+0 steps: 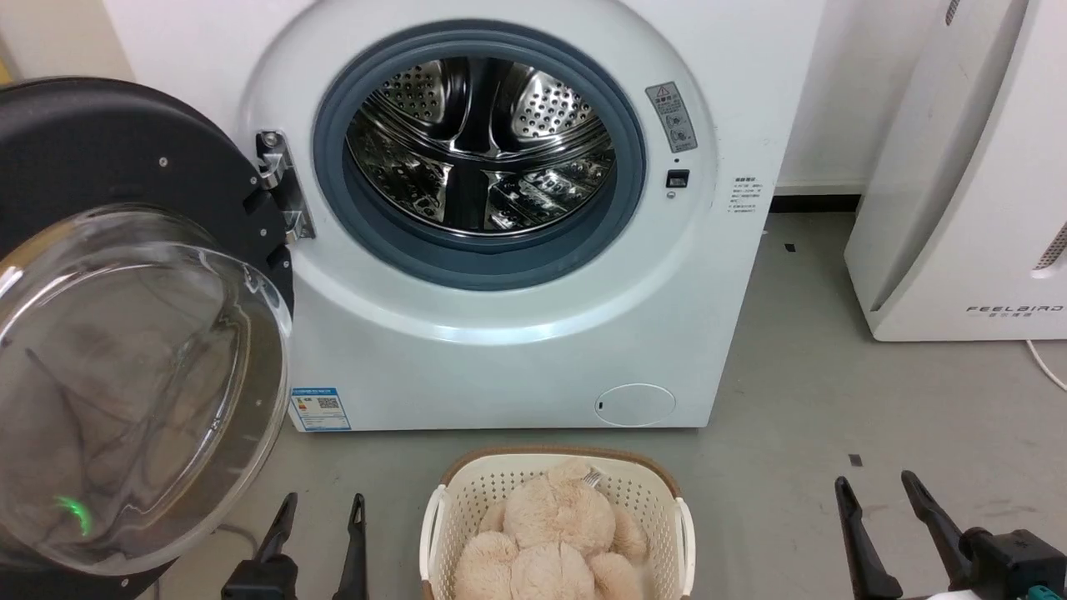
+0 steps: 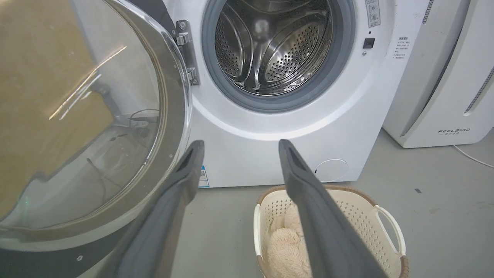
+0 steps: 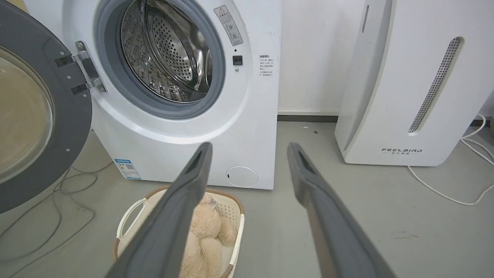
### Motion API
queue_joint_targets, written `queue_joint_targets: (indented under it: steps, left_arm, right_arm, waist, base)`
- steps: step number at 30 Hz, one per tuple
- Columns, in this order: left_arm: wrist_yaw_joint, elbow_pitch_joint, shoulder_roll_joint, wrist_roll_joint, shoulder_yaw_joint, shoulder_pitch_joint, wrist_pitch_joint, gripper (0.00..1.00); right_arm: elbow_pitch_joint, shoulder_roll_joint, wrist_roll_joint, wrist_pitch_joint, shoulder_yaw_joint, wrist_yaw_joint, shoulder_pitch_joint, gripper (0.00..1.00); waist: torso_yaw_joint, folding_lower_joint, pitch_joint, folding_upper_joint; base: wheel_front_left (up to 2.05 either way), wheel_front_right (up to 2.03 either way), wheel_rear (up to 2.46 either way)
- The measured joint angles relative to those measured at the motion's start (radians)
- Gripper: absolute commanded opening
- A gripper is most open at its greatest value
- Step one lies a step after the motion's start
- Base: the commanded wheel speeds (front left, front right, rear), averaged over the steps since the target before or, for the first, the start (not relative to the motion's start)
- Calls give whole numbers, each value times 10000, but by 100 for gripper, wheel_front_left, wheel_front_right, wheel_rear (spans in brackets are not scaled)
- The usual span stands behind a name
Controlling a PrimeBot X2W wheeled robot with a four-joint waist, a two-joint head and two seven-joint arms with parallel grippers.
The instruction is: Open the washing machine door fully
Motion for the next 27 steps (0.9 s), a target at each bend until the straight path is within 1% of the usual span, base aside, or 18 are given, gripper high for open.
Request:
queue_joint_targets:
  steps: [5, 6, 15, 27]
  left_arm:
    - [-2, 65, -2, -27, -42, -35, -2, 100]
    - [-2, 84, 2, -56, -48, -37, 4, 0]
    - [-6, 79, -6, -46, -12, -37, 82, 0]
    - [-128, 38, -81, 21, 79, -71, 196, 0]
  right_arm:
    - [31, 0, 2, 0, -2, 0, -1, 100]
    - [42, -2, 2, -2, -6, 0, -7, 0]
    - [71, -4, -4, -4, 8, 0, -21, 0]
    - [219, -4, -127, -13, 44, 0, -125, 0]
  waist:
    - [-74, 0, 45, 0]
    - [-82, 0, 54, 0]
    - [-80, 0, 86, 0]
    - [-73, 1, 139, 0]
  base:
    - [0, 0, 0]
    - [0, 0, 0]
    - [0, 0, 0]
    - [0, 0, 0]
